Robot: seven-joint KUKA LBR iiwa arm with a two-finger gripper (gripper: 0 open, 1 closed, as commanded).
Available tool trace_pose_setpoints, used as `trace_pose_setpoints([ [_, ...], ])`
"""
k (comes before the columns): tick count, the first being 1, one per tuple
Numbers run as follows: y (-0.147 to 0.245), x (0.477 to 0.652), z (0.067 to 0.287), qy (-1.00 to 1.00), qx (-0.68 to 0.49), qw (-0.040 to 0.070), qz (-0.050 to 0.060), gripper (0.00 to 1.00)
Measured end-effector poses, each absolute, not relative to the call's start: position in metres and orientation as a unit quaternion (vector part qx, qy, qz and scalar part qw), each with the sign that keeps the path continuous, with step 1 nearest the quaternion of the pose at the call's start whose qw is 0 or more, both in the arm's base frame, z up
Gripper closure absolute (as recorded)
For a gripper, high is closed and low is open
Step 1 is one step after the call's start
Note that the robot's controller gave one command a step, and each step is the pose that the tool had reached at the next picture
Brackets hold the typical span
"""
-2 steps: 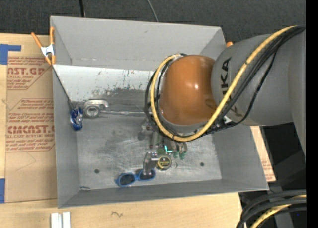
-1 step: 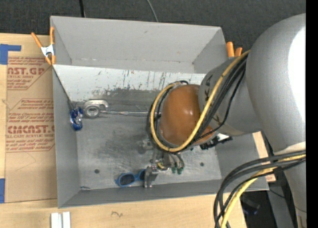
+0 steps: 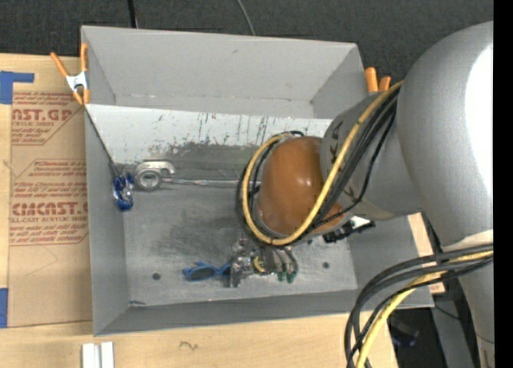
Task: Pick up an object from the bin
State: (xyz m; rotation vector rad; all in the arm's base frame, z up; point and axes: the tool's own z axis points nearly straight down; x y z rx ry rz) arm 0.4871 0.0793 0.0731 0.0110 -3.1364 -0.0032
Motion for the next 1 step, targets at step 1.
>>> trace_pose_setpoints([
  [1,0.0862,0.5219,0.2051,-0.977,0.214,-0.003,0.000,1.00],
])
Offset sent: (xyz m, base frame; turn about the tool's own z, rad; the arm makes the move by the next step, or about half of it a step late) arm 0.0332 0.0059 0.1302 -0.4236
